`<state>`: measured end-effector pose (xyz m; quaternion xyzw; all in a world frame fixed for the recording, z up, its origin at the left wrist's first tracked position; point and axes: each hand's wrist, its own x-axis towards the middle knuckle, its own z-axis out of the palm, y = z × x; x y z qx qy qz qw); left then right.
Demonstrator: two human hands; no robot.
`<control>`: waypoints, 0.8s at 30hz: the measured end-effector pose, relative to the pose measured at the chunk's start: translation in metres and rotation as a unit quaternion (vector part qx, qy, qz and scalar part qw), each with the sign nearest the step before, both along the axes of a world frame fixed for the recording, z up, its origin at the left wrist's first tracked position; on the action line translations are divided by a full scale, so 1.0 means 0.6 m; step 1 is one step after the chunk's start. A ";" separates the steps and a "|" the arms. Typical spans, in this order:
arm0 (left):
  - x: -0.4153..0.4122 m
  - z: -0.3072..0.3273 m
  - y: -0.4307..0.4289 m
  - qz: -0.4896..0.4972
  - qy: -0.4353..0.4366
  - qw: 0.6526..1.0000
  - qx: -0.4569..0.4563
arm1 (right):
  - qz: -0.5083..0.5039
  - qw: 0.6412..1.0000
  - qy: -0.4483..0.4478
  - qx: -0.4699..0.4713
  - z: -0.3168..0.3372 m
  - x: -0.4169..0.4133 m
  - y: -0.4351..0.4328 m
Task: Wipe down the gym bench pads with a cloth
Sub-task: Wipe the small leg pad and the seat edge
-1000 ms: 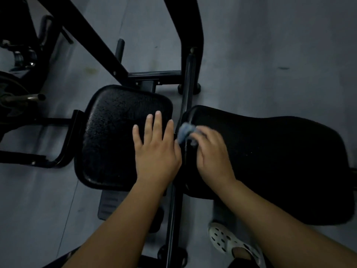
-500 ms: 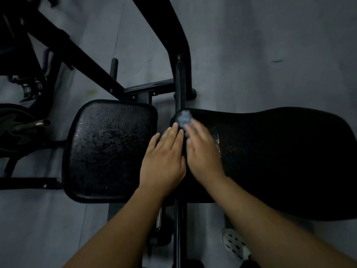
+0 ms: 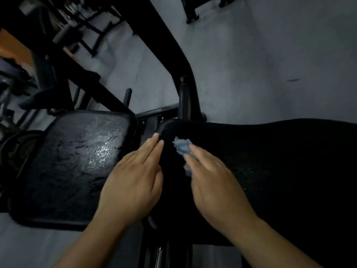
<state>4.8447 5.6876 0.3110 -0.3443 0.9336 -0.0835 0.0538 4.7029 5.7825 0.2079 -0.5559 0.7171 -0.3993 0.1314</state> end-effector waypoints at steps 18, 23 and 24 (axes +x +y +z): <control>-0.016 -0.009 0.027 0.028 -0.029 0.999 0.022 | 0.128 0.982 0.033 -0.132 -0.027 -0.035 0.014; -0.002 -0.032 0.037 0.033 -0.007 0.999 0.028 | 0.044 0.993 0.045 -0.102 -0.053 -0.147 0.046; -0.002 -0.033 0.037 0.035 -0.007 0.999 0.027 | 0.031 0.996 0.027 -0.079 -0.048 -0.151 0.023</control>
